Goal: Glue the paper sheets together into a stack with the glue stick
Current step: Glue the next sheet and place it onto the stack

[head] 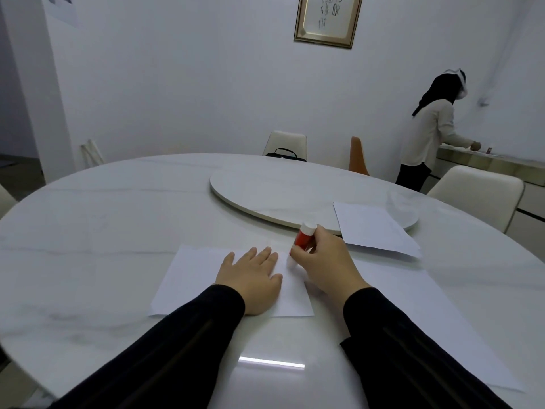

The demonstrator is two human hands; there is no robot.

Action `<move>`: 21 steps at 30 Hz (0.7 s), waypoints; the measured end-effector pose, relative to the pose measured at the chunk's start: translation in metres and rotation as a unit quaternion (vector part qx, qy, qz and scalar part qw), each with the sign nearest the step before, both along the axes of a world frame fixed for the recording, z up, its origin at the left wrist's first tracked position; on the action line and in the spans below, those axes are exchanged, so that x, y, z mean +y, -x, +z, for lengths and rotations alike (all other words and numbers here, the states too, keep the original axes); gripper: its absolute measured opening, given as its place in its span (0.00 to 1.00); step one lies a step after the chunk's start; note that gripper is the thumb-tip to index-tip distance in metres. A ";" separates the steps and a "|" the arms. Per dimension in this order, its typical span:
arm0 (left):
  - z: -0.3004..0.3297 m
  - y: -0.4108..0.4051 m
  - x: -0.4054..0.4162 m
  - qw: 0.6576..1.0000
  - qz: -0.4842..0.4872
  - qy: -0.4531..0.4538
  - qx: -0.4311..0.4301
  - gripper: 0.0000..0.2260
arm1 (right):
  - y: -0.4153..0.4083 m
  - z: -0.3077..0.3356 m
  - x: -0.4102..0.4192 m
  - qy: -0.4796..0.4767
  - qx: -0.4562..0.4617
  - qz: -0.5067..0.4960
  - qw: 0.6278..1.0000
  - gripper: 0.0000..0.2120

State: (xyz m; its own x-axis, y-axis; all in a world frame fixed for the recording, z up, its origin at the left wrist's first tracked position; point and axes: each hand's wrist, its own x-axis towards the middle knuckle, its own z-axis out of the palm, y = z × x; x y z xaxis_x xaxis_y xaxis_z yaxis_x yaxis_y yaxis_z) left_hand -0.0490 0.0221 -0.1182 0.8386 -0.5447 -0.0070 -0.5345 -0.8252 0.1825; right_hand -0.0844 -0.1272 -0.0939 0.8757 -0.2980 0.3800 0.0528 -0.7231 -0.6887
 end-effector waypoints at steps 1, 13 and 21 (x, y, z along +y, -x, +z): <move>0.000 0.000 0.000 1.000 0.000 -0.001 0.001 0.25 | 0.003 0.001 0.000 -0.003 0.003 0.002 1.000 0.05; 0.000 -0.002 -0.001 1.000 0.005 -0.007 0.011 0.25 | 0.069 0.002 0.006 0.010 -0.040 0.057 0.998 0.07; 0.005 -0.005 0.000 0.998 0.037 -0.019 0.041 0.26 | 0.082 0.002 -0.010 -0.197 -0.030 0.083 0.976 0.08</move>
State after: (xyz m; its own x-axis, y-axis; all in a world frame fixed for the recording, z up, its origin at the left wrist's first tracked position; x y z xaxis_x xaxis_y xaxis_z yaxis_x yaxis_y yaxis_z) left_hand -0.0442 0.0216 -0.1128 0.8722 -0.4794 -0.0968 -0.4565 -0.8690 0.1908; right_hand -0.1669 -0.1376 -0.0922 0.9042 -0.2870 0.3164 0.1955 -0.3805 -0.9039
